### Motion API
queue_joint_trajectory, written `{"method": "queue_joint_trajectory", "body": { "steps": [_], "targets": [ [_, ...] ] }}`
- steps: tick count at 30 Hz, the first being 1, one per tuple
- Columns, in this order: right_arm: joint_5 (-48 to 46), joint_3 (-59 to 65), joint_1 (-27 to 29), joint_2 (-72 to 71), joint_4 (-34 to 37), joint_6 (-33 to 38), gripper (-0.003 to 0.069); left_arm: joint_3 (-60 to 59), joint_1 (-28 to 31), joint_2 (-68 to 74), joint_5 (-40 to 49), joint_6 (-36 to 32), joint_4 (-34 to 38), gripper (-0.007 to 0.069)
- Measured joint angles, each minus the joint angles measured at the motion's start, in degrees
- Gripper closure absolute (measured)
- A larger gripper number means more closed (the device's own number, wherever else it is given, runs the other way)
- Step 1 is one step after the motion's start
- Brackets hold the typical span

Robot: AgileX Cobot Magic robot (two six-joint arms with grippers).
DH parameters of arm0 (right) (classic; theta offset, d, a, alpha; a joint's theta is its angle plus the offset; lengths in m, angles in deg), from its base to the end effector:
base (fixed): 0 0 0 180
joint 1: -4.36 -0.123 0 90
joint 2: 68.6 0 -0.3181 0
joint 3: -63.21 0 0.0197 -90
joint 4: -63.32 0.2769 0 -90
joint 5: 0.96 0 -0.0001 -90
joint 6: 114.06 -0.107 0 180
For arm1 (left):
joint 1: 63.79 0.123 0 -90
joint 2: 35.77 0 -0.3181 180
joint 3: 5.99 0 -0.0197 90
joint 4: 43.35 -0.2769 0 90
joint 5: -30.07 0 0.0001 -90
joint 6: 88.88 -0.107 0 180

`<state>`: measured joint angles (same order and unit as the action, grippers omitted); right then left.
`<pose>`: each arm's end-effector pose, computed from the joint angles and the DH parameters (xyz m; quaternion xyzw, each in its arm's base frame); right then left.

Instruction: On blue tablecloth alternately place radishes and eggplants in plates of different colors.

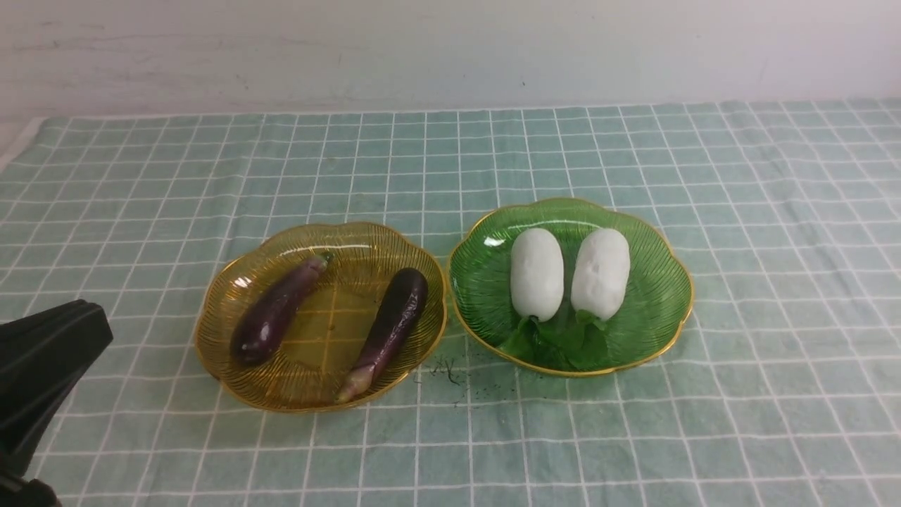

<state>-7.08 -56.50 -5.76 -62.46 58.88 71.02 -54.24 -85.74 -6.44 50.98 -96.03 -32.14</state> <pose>0.0314 0.0047 0.3178 -0.0975 0.5835 0.0020 0.8063 0.0849 -0.0422 0.3424 0.1445 0.7414 -0.1689 0.6332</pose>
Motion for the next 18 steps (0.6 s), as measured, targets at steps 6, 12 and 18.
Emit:
{"method": "queue_joint_trajectory", "body": {
  "steps": [6, 12, 18],
  "targets": [
    [0.00, 0.00, 0.00, 0.00, 0.00, -0.06, 0.0673, -7.83, 3.45, -6.63, -1.39, 0.93, -6.19, 0.0632],
    [0.00, 0.00, 0.00, 0.00, 0.00, -0.06, 0.0673, -22.76, 16.62, -18.56, -2.33, 2.16, -7.15, 0.0632],
    [0.06, 0.00, 0.00, 0.00, 0.00, -0.36, 0.0673, -31.21, 20.25, -22.97, -1.26, 2.23, -7.45, 0.0632]
  ]
}}
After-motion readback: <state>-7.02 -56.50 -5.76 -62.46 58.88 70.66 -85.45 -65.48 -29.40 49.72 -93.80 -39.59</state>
